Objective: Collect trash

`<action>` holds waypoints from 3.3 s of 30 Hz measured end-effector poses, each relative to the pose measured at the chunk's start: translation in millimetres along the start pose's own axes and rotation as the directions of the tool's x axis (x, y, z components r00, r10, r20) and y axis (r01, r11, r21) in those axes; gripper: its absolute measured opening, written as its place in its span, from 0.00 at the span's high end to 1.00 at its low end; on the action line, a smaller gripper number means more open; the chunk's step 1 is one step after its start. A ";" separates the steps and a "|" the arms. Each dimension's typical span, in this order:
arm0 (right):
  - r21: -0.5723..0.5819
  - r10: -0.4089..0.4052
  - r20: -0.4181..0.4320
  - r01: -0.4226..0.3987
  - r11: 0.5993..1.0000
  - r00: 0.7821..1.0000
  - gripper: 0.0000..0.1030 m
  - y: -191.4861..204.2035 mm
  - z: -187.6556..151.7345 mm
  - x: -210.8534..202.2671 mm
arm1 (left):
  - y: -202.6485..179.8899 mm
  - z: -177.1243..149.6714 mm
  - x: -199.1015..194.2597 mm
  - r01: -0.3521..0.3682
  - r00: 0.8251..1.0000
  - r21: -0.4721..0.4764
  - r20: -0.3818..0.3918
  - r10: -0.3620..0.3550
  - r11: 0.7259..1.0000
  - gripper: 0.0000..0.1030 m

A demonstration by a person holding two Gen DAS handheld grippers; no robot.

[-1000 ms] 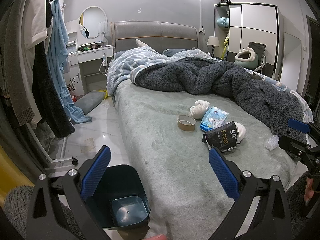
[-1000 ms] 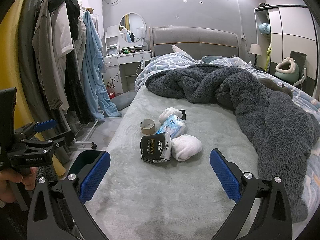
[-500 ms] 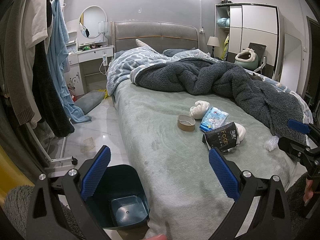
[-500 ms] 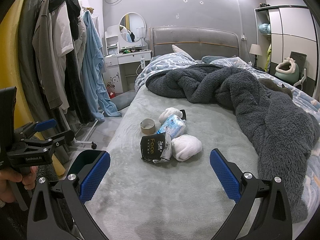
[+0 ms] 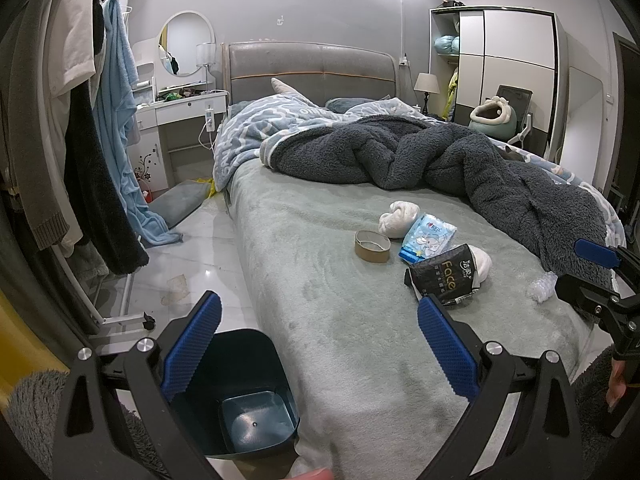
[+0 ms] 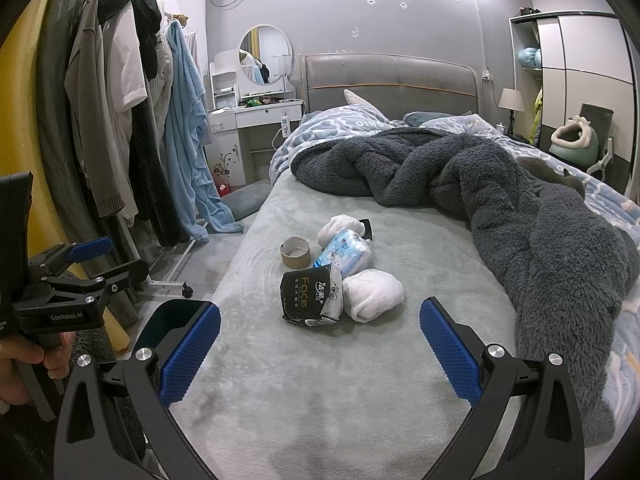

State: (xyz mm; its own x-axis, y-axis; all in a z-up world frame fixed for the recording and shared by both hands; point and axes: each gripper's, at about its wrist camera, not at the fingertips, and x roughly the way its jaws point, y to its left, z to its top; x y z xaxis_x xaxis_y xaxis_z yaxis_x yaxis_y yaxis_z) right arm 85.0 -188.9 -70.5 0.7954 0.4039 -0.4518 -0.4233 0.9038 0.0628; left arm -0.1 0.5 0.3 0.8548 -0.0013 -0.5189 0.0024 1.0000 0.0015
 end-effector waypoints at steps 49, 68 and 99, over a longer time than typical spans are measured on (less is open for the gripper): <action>0.056 -0.057 -0.150 0.066 0.996 0.987 0.03 -111.1 -42.8 15.9 | -70.4 12.9 47.7 0.207 0.973 -0.043 -0.096 -0.210 0.977 0.06; 0.076 -0.142 -0.269 0.168 0.983 0.953 0.11 -133.5 -45.7 55.8 | -98.1 13.1 104.1 0.346 0.925 -0.037 -0.155 -0.347 0.938 0.06; 0.051 -0.009 -0.195 0.019 0.999 0.981 0.43 -98.7 -27.0 50.3 | -85.3 17.8 134.0 0.372 0.903 -0.149 -0.169 -0.395 0.916 0.27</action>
State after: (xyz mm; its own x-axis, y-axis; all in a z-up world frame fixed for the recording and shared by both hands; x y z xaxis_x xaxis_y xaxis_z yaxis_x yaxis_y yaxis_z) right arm 155.1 -261.6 -123.4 0.6994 0.3610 -0.6168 -0.3858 0.9172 0.0994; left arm 123.5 -85.0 -54.2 0.6836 -0.3953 -0.6135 0.2431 0.9159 -0.3193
